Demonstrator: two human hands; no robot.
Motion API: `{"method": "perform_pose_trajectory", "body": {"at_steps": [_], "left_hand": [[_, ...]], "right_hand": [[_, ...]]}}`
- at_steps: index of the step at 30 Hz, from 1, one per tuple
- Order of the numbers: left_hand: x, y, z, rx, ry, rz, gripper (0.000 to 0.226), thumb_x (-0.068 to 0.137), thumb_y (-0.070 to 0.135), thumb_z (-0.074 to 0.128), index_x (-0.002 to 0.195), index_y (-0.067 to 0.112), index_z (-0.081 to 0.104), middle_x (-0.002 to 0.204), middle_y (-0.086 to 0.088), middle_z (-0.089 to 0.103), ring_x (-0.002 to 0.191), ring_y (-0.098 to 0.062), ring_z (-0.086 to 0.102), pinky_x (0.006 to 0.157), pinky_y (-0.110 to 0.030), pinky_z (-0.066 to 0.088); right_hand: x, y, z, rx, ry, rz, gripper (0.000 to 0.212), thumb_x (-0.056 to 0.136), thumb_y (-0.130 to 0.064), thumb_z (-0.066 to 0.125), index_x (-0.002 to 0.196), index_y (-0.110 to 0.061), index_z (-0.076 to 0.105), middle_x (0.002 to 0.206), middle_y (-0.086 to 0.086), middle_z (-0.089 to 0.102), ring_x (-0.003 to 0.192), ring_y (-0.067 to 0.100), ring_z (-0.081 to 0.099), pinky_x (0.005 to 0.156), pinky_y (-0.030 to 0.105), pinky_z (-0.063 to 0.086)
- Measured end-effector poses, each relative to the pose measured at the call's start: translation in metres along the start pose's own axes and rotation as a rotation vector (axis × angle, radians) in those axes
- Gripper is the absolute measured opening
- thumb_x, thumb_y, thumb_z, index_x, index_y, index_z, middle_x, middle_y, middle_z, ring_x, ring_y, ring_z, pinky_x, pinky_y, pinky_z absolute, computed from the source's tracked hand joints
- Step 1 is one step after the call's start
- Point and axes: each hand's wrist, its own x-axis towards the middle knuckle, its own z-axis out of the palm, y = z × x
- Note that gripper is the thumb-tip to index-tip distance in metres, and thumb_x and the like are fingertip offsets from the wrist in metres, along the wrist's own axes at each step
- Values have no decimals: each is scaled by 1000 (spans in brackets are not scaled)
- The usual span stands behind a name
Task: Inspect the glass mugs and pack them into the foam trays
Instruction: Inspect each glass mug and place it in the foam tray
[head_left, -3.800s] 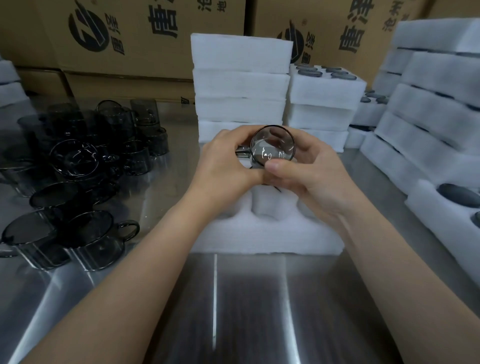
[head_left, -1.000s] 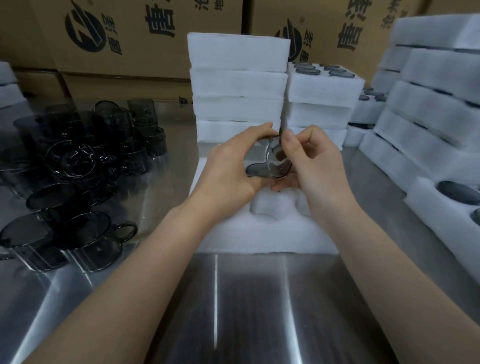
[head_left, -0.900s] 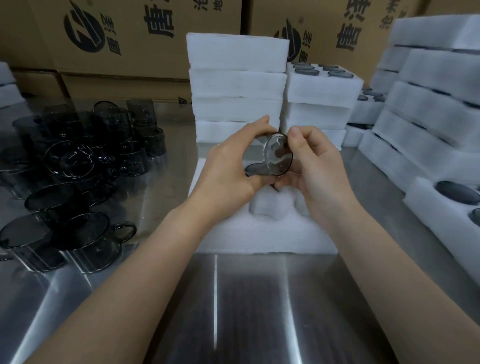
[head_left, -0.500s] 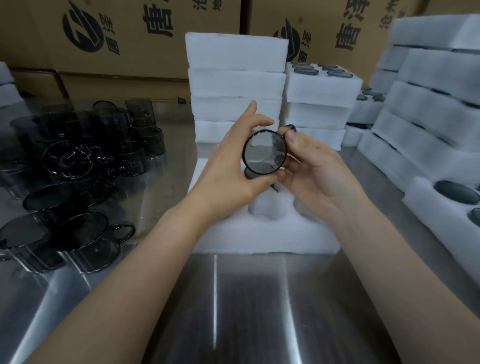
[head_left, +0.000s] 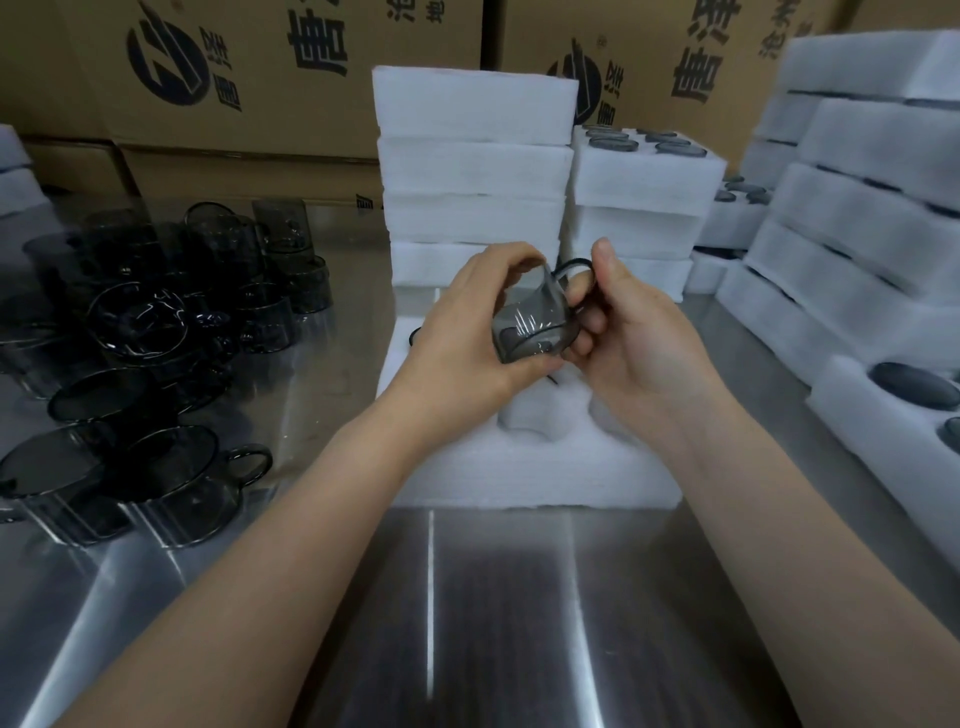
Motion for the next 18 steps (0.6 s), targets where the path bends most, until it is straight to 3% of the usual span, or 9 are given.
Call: {"method": "perform_pose_trajectory", "body": {"at_steps": [2, 4, 6, 8, 12, 15, 18], "left_hand": [[0, -1, 0, 59, 12, 58, 65, 69, 7, 83, 125, 15, 51, 120, 3, 53, 110, -6, 49, 92, -10, 38], [1, -4, 0, 102, 33, 134, 63, 70, 0, 80, 125, 13, 53, 119, 5, 50, 110, -3, 46, 93, -7, 34], [0, -7, 0, 150, 50, 202, 63, 71, -8, 75, 127, 14, 54, 126, 1, 47, 120, -5, 43, 99, -8, 31], [0, -9, 0, 206, 59, 226, 75, 71, -18, 67, 129, 26, 50, 138, -2, 42, 132, -9, 38, 102, -9, 32], [0, -9, 1, 276, 85, 274, 87, 64, -25, 53, 129, 32, 43, 146, -1, 36, 132, -9, 37, 95, -18, 40], [1, -9, 1, 290, 125, 315, 84, 62, -27, 53, 127, 25, 47, 142, -6, 40, 133, -14, 38, 98, -10, 35], [2, -10, -1, 288, 166, 339, 77, 59, -29, 55, 123, 14, 54, 124, -8, 48, 118, -6, 42, 95, -5, 32]], "right_hand": [[0, -2, 0, -9, 13, 58, 49, 99, -36, 49, 54, -16, 52, 51, -2, 30, 47, 12, 31, 54, 27, 28], [-1, -4, 0, -32, 9, 97, 54, 99, -34, 49, 47, -18, 46, 52, -1, 27, 47, 12, 30, 53, 26, 27], [-3, -6, 0, -64, -11, 125, 59, 99, -33, 48, 42, -20, 40, 55, 0, 24, 47, 12, 29, 51, 25, 27], [-5, -9, 1, -88, -43, 151, 61, 99, -33, 47, 40, -21, 34, 56, 1, 21, 47, 14, 29, 52, 26, 28], [-7, -13, -1, -100, -96, 195, 63, 100, -36, 45, 40, -23, 31, 50, -3, 22, 46, 15, 31, 52, 27, 29], [-7, -11, -1, -77, -109, 185, 58, 100, -35, 45, 45, -22, 36, 55, -2, 25, 47, 15, 34, 51, 26, 31], [-7, -9, -1, -62, -128, 129, 48, 101, -33, 45, 55, -19, 44, 58, -1, 30, 49, 15, 38, 53, 26, 35]]}}
